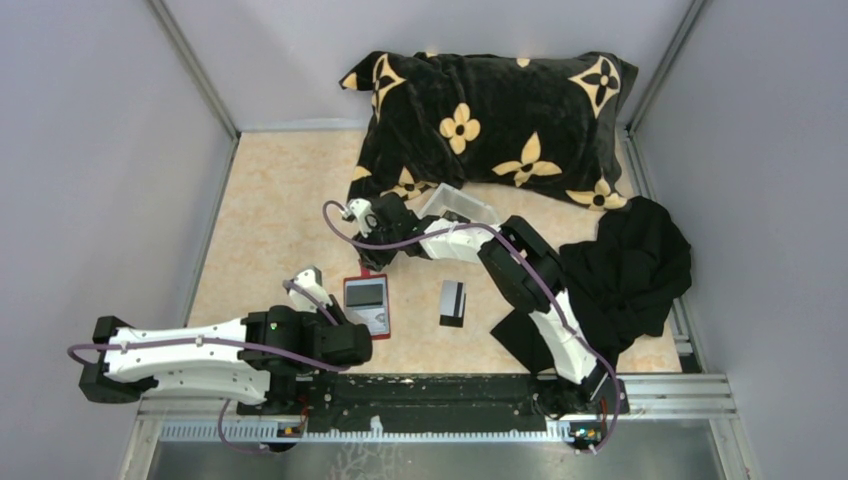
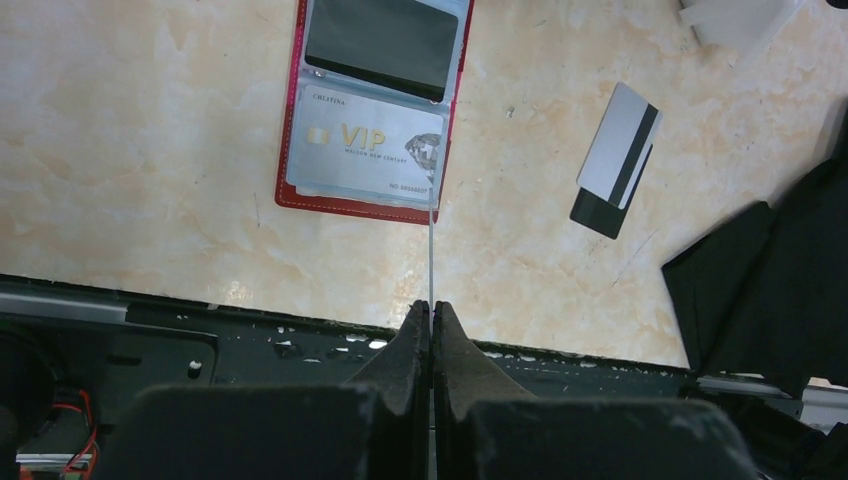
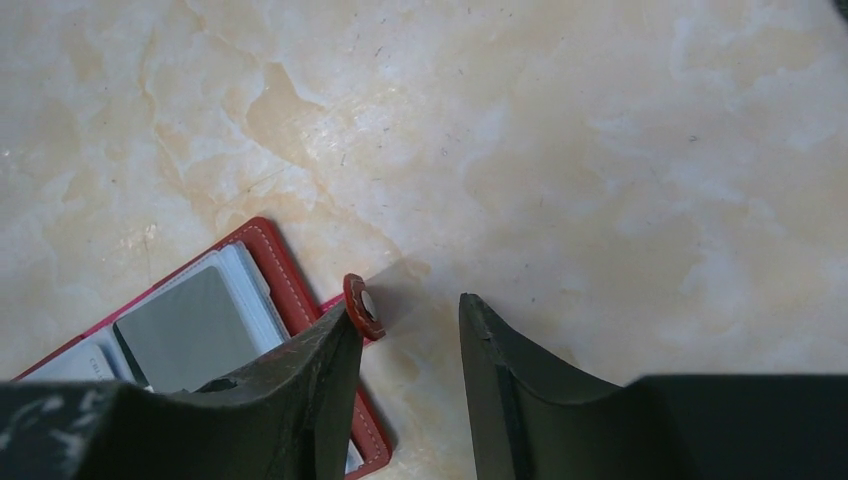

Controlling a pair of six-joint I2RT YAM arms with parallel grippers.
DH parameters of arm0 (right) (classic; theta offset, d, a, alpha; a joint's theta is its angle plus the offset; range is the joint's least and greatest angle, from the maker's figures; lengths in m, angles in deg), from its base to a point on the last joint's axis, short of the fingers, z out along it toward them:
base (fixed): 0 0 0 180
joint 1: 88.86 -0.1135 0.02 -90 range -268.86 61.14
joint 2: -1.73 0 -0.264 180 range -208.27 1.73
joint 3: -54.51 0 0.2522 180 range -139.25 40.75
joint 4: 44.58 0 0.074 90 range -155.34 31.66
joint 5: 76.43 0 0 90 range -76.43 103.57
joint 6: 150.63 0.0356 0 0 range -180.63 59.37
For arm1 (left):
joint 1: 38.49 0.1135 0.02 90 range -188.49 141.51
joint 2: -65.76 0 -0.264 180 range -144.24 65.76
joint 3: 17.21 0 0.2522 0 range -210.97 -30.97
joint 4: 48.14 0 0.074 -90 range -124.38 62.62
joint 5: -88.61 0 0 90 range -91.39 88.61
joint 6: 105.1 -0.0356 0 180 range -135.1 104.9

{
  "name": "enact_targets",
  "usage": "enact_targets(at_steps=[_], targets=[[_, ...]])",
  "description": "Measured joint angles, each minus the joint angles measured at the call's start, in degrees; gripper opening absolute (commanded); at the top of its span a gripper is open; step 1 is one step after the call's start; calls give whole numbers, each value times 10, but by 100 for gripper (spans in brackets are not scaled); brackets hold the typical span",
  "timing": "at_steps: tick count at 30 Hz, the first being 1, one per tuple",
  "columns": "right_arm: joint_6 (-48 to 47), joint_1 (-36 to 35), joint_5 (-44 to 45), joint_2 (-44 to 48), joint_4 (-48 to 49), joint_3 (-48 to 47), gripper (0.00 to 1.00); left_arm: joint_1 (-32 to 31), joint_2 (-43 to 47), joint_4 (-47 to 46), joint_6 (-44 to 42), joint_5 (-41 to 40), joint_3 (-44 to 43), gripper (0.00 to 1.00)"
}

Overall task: Put the credit cards into the card holder
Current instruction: Adjust the card holder at the center of the board.

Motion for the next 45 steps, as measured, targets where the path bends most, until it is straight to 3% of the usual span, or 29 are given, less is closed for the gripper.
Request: enact_targets(at_steps=[4,8,19,32,37,38,42,45], targets=[[-6,-8,-6,-3,0,0,23,0,0,3,7,0,2,0],[-11,-16,-12,-4,0,0,0,0,1,6,13,4,9,0],[24,-13,57,-3,9,2,0,0,-9,8,32,1,22,0],[217,41,291,64,-16,74,0,1,-99,18,96,-96,29,0],[258,41,326,93,-33,113,0,16,-111,17,103,-120,37,0],[263,41,327,97,-33,120,1,23,-112,15,100,-125,40,0],[274,41,327,110,-26,142,30,51,-113,-24,54,-161,42,0],[273,41,325,132,-26,163,40,74,-105,-106,-42,-192,41,0]])
